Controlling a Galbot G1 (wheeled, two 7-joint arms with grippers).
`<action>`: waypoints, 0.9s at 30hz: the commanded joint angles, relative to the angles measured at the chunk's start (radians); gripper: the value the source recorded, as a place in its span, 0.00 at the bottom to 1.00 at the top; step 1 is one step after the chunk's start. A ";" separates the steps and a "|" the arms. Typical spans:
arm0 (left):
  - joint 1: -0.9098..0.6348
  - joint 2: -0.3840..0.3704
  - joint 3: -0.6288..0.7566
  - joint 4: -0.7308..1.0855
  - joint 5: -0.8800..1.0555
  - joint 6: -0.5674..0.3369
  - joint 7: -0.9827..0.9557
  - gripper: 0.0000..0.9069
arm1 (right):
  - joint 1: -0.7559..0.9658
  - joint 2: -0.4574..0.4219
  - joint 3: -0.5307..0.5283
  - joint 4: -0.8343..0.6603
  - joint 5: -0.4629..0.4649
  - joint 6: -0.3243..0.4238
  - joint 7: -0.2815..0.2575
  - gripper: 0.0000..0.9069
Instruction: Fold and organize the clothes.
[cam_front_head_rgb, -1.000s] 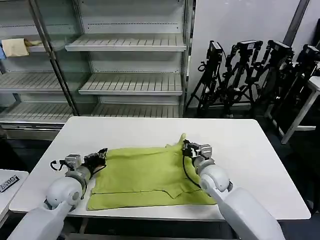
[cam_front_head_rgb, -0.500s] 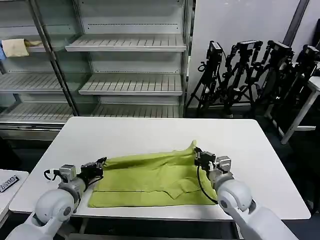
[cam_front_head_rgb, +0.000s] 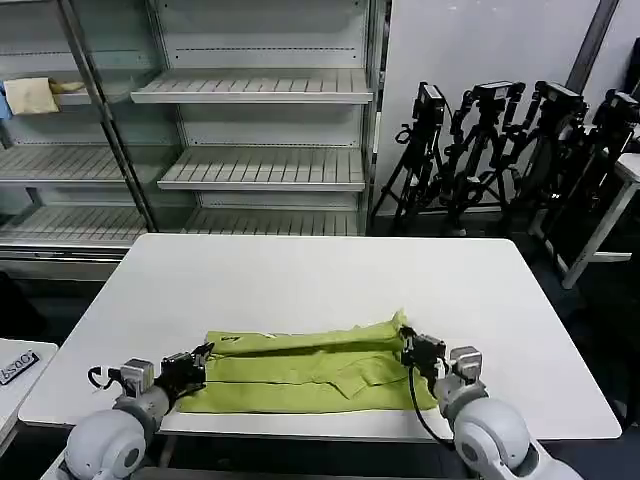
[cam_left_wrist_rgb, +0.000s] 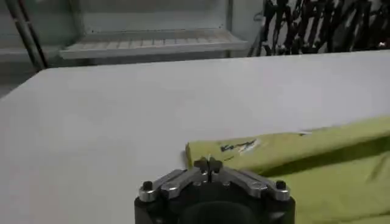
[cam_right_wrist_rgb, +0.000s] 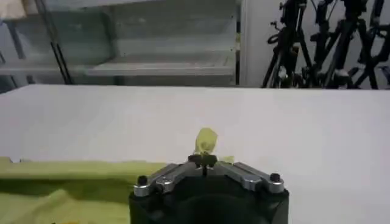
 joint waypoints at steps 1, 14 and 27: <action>0.052 -0.001 -0.002 -0.011 0.125 -0.008 0.014 0.04 | -0.065 -0.002 0.021 0.025 -0.003 -0.013 0.002 0.00; 0.028 -0.043 -0.020 -0.065 0.039 -0.099 -0.072 1.00 | -0.082 0.002 0.014 0.069 -0.043 -0.004 -0.010 1.00; 0.149 -0.179 0.014 -0.112 -0.051 -0.171 -0.230 1.00 | -0.251 -0.004 0.077 0.172 -0.146 0.113 0.003 1.00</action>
